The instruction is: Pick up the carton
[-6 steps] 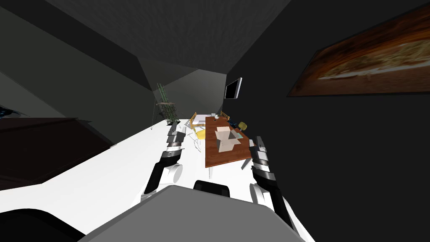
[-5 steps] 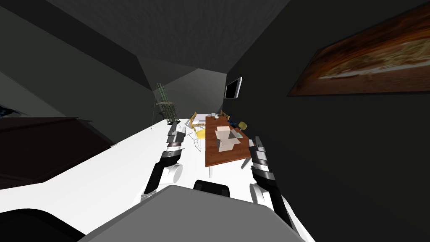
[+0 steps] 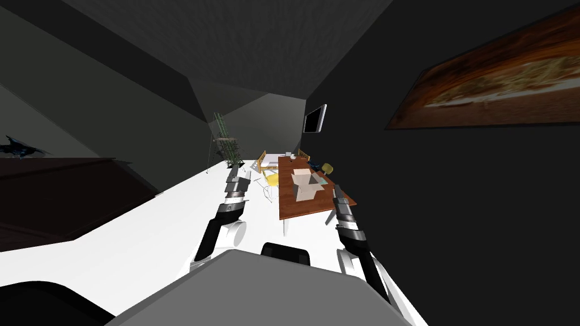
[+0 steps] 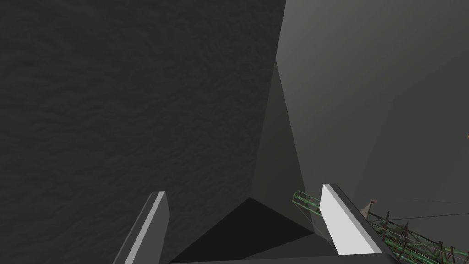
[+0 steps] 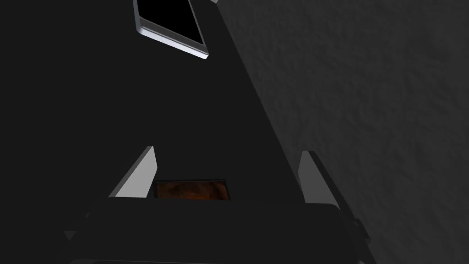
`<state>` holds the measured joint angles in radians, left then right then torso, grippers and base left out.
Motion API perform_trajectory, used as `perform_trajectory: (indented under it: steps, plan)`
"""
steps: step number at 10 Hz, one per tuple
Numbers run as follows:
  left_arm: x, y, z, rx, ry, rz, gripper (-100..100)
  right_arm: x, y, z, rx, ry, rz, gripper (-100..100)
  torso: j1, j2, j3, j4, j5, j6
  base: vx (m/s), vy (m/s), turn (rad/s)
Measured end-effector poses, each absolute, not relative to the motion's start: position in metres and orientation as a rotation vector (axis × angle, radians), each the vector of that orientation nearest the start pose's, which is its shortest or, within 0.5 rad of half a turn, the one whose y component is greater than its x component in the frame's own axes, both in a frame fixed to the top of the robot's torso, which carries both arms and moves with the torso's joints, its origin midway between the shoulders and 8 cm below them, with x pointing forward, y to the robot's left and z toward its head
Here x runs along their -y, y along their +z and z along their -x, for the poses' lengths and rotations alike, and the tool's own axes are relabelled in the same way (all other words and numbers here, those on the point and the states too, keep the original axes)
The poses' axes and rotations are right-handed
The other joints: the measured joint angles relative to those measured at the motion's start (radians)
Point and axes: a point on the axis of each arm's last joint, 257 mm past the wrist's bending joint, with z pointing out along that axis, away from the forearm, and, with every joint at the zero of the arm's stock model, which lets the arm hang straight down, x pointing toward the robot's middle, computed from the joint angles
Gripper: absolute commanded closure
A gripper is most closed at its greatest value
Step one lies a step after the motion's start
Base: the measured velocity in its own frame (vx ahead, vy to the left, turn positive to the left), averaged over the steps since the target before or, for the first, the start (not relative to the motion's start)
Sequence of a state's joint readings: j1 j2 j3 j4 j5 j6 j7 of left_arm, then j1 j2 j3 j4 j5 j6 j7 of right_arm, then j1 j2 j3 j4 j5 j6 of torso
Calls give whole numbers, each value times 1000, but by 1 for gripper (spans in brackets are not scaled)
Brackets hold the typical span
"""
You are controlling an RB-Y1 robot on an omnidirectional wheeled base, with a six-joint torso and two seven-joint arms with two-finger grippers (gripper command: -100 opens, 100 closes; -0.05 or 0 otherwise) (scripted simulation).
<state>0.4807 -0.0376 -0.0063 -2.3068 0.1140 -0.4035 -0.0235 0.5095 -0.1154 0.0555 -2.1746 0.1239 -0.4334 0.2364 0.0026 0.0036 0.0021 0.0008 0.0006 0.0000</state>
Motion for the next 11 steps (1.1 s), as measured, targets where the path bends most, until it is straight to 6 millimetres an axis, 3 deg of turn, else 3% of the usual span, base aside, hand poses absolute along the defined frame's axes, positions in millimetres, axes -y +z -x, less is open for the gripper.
perform_trajectory:
  steps: [11]
  plan:
    - [-292, 24, -354, -554, -1358, 788, 0, 219, -94, -392, -1160, 680, -206, -100, 0, -2, -1, -1, 0, 0, -24, 35, 6]
